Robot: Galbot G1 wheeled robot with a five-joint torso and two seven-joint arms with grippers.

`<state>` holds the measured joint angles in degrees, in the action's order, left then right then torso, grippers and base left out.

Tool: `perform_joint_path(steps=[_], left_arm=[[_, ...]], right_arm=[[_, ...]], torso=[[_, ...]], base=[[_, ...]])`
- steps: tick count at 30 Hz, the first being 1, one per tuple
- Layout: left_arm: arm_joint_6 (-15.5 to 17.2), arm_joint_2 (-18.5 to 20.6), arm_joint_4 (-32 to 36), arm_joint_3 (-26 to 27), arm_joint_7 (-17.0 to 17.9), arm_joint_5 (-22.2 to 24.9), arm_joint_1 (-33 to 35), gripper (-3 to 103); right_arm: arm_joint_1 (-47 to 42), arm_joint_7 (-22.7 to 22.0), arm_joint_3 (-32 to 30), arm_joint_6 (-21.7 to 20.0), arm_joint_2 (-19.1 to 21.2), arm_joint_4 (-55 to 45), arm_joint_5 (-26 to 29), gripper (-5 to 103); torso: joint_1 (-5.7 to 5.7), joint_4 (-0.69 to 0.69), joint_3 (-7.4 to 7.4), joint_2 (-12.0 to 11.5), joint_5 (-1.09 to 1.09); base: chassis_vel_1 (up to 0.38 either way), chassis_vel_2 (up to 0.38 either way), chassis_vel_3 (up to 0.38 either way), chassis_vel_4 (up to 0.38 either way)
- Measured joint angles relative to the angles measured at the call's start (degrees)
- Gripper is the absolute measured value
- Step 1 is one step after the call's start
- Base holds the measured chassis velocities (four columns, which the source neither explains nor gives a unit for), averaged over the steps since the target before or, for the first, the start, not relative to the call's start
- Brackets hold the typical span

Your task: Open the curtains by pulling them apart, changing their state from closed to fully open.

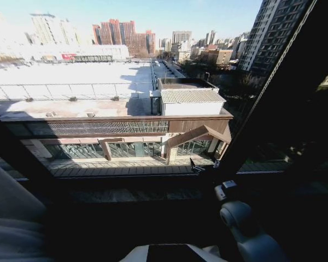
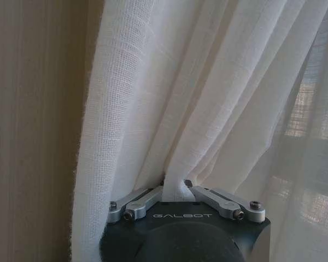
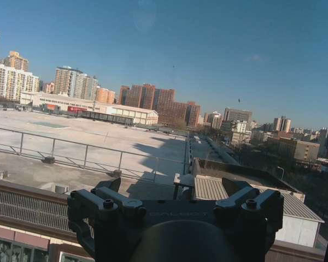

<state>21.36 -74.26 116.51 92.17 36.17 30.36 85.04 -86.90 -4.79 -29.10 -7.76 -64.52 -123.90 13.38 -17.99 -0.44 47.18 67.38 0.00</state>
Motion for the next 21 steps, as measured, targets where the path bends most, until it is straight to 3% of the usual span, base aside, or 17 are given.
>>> perform_joint_path(steps=[6,11,15,16,21], left_arm=[[0.07,3.24,-4.3,4.44,2.32,1.99,0.05,0],[0.17,3.71,-5.19,5.91,2.76,2.11,0.87,-2],[1.03,2.33,-2.53,5.44,0.78,2.15,1.85,14],[1.18,2.09,-1.96,5.13,0.77,2.19,1.93,14],[1.57,1.37,-0.12,3.96,2.02,2.21,2.39,35]], right_arm=[[0.54,0.22,0.91,0.01,-0.07,0.12,-0.02,100],[0.68,0.39,1.37,0.01,-0.19,0.32,-0.05,100],[0.72,0.46,1.71,0.01,-0.22,0.24,-0.06,100],[0.72,0.47,1.75,0.01,-0.22,0.13,-0.06,100],[0.54,0.48,1.6,0.01,-0.07,-0.31,-0.02,100]], torso=[[0.0,0.0,0.0,0.0,0.02],[0.0,0.0,0.0,0.0,0.01],[0.0,0.01,0.0,0.0,0.01],[0.0,0.0,0.0,0.0,0.01],[0.0,-0.01,0.0,0.0,0.02]], base=[[0.0,0.0,0.0,0.0],[0.0,0.0,0.0,0.0],[0.0,0.0,0.0,0.0],[0.0,0.0,0.0,0.0],[0.0,0.0,0.0,0.0]])
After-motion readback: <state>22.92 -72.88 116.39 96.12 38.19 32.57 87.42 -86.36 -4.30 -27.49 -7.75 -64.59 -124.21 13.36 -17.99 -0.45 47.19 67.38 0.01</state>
